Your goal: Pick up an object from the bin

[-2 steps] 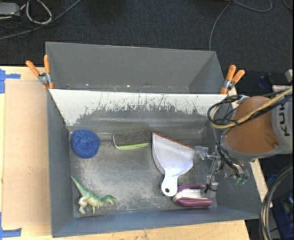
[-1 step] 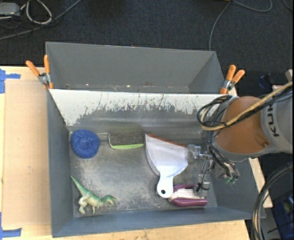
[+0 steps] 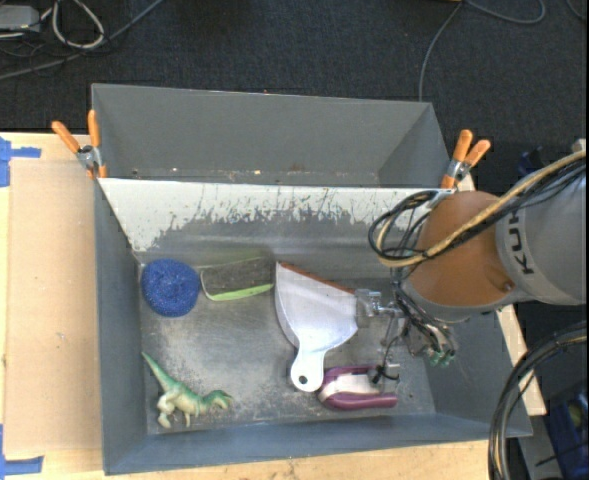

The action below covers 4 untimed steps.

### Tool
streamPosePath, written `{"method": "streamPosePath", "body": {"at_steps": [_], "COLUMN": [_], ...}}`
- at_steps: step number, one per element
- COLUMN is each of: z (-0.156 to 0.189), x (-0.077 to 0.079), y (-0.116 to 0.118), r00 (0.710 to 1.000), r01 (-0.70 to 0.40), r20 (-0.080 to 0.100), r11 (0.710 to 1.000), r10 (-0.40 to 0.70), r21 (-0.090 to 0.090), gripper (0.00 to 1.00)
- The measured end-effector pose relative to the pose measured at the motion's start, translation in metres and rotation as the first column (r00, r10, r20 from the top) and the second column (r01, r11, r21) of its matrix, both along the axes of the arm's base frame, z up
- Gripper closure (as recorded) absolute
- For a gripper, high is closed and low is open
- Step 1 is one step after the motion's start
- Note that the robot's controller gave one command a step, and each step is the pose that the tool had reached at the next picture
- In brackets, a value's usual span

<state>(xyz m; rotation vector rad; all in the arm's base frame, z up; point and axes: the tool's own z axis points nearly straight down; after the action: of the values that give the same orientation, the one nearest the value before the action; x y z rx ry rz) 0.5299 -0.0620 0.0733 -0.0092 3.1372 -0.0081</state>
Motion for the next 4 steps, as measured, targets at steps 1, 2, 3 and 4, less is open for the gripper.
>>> {"method": "streamPosePath", "body": {"at_steps": [1, 2, 3, 4], "z": [-0.001, 0.002, 0.001, 0.000], "x": [0.003, 0.005, 0.007, 0.006], "y": [0.015, 0.017, 0.025, 0.042], "r00": [1.000, 1.000, 1.000, 0.984], "r01": [0.001, -0.004, 0.016, -0.178], "r20": [0.000, -0.002, -0.003, 0.001], "r11": [1.000, 1.000, 1.000, 0.984], "r10": [-0.001, 0.004, -0.016, 0.178], "r21": [-0.001, 0.000, -0.003, -0.005], "gripper": [0.00, 0.00, 0.00, 0.00]}}
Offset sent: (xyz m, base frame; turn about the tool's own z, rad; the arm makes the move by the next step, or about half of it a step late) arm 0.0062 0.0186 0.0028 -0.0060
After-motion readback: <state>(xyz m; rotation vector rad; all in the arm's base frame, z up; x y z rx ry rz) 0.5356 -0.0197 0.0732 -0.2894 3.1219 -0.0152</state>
